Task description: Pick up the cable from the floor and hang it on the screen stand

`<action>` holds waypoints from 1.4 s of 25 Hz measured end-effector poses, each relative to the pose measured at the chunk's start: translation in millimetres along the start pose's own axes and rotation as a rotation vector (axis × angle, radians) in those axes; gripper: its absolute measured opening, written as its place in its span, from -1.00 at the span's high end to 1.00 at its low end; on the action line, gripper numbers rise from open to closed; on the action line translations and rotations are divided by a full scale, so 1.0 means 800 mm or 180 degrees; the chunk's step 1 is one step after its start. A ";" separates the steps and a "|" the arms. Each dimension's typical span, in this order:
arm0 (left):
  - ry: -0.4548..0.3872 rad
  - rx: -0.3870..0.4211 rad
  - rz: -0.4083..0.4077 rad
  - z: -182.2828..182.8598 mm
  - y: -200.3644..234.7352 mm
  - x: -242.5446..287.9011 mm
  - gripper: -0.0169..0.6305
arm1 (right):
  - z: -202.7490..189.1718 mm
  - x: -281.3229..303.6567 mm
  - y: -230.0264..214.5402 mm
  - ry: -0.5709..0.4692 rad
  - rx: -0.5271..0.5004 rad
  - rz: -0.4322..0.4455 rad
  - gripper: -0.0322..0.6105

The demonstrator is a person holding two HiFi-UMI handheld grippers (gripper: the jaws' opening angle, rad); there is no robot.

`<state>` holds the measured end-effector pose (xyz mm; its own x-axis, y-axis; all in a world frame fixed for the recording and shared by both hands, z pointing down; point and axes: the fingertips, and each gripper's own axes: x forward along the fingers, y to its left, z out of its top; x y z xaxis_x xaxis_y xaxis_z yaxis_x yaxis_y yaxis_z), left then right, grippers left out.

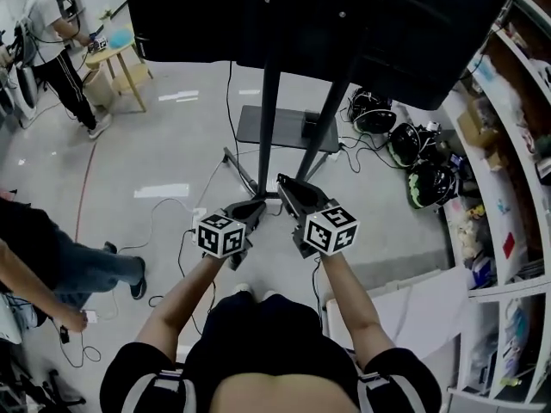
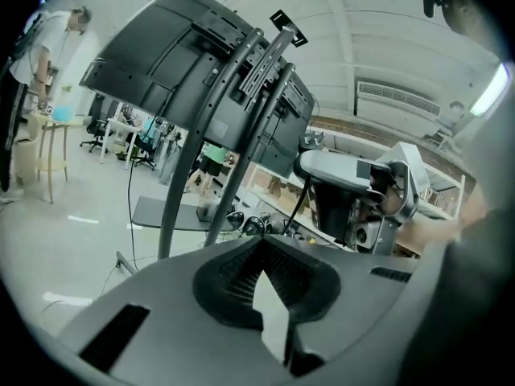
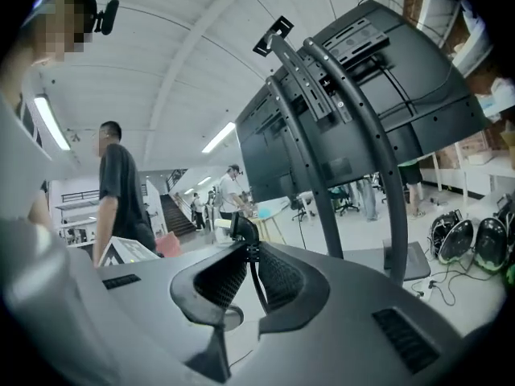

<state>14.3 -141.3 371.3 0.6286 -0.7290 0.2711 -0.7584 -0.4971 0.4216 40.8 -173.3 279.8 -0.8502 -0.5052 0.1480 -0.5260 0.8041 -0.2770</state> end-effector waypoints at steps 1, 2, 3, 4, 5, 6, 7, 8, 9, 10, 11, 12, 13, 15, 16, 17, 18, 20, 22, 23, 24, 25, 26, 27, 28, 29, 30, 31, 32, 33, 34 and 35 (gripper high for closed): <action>-0.0037 0.0002 -0.0023 0.010 -0.004 0.002 0.93 | 0.009 -0.003 -0.003 -0.0015 -0.0012 0.0002 0.70; -0.0069 0.0007 -0.0038 0.018 -0.008 0.005 0.93 | 0.016 -0.007 -0.005 -0.0025 -0.0011 0.0005 0.70; -0.0094 0.0015 -0.0043 0.025 -0.014 0.007 0.93 | 0.023 -0.012 -0.007 -0.0037 0.0006 0.0014 0.70; -0.0112 0.0027 -0.0041 0.030 -0.019 0.009 0.93 | 0.029 -0.018 -0.009 -0.0058 0.0041 0.0029 0.70; -0.0126 0.0044 -0.0040 0.035 -0.025 0.013 0.93 | 0.035 -0.024 -0.011 -0.0085 0.0085 0.0043 0.70; -0.0140 0.0067 -0.0046 0.040 -0.032 0.016 0.93 | 0.040 -0.029 -0.013 -0.0111 0.0123 0.0047 0.70; -0.0153 0.0091 -0.0063 0.044 -0.038 0.020 0.93 | 0.044 -0.035 -0.017 -0.0131 0.0144 0.0039 0.70; -0.0164 0.0109 -0.0085 0.048 -0.045 0.023 0.93 | 0.048 -0.039 -0.019 -0.0146 0.0150 0.0026 0.70; -0.0175 0.0118 -0.0101 0.052 -0.050 0.026 0.93 | 0.052 -0.042 -0.020 -0.0159 0.0148 0.0020 0.70; -0.0190 0.0116 -0.0105 0.055 -0.054 0.027 0.93 | 0.055 -0.045 -0.020 -0.0170 0.0141 0.0027 0.70; -0.0212 0.0105 -0.0098 0.057 -0.057 0.027 0.93 | 0.057 -0.046 -0.019 -0.0174 0.0129 0.0040 0.70; -0.0241 0.0086 -0.0085 0.060 -0.059 0.027 0.93 | 0.060 -0.049 -0.018 -0.0169 0.0108 0.0054 0.70; -0.0274 0.0064 -0.0072 0.064 -0.061 0.029 0.93 | 0.063 -0.052 -0.019 -0.0161 0.0079 0.0064 0.70; -0.0328 0.0034 -0.0051 0.072 -0.067 0.034 0.93 | 0.071 -0.061 -0.023 -0.0168 0.0019 0.0090 0.70; -0.0342 0.0034 -0.0045 0.076 -0.069 0.037 0.93 | 0.075 -0.066 -0.026 -0.0185 -0.0005 0.0105 0.70; -0.0348 0.0045 -0.0039 0.080 -0.071 0.038 0.93 | 0.079 -0.070 -0.028 -0.0206 -0.0029 0.0113 0.70; -0.0353 0.0064 -0.0029 0.084 -0.072 0.039 0.93 | 0.082 -0.073 -0.031 -0.0227 -0.0048 0.0111 0.70; -0.0378 0.0110 -0.0011 0.095 -0.072 0.037 0.93 | 0.089 -0.075 -0.036 -0.0266 -0.0050 0.0094 0.70; -0.0428 0.0164 -0.0011 0.108 -0.072 0.035 0.93 | 0.097 -0.073 -0.039 -0.0303 -0.0023 0.0094 0.70; -0.0451 0.0188 -0.0016 0.114 -0.072 0.034 0.93 | 0.101 -0.072 -0.041 -0.0314 -0.0020 0.0095 0.70; -0.0467 0.0208 -0.0025 0.118 -0.072 0.033 0.93 | 0.105 -0.070 -0.042 -0.0321 -0.0024 0.0097 0.70; -0.0479 0.0222 -0.0034 0.122 -0.072 0.033 0.93 | 0.108 -0.067 -0.043 -0.0330 -0.0029 0.0103 0.70; -0.0490 0.0230 -0.0043 0.126 -0.072 0.033 0.93 | 0.113 -0.063 -0.044 -0.0341 -0.0033 0.0114 0.70; -0.0500 0.0234 -0.0049 0.130 -0.070 0.034 0.93 | 0.118 -0.059 -0.044 -0.0354 -0.0038 0.0127 0.70; -0.0509 0.0237 -0.0052 0.133 -0.068 0.035 0.93 | 0.124 -0.055 -0.045 -0.0368 -0.0048 0.0140 0.70; -0.0515 0.0239 -0.0054 0.137 -0.065 0.037 0.93 | 0.129 -0.051 -0.045 -0.0384 -0.0066 0.0149 0.70; -0.0519 0.0240 -0.0057 0.141 -0.062 0.039 0.93 | 0.135 -0.047 -0.047 -0.0401 -0.0085 0.0157 0.70; -0.0520 0.0240 -0.0066 0.144 -0.060 0.042 0.93 | 0.140 -0.043 -0.048 -0.0420 -0.0099 0.0163 0.70; -0.0519 0.0240 -0.0080 0.147 -0.059 0.045 0.93 | 0.145 -0.039 -0.051 -0.0437 -0.0103 0.0169 0.70; -0.0515 0.0243 -0.0097 0.150 -0.056 0.049 0.93 | 0.150 -0.035 -0.054 -0.0452 -0.0100 0.0173 0.70; -0.0510 0.0247 -0.0114 0.155 -0.054 0.053 0.93 | 0.154 -0.030 -0.057 -0.0462 -0.0100 0.0172 0.70; -0.0507 0.0252 -0.0131 0.160 -0.050 0.057 0.93 | 0.159 -0.023 -0.062 -0.0468 -0.0110 0.0164 0.70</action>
<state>51.0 -214.8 255.8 0.6289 -0.7694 0.1118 -0.7477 -0.5591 0.3582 85.1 -243.6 170.0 -0.8653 -0.5013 -0.0069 -0.4842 0.8393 -0.2474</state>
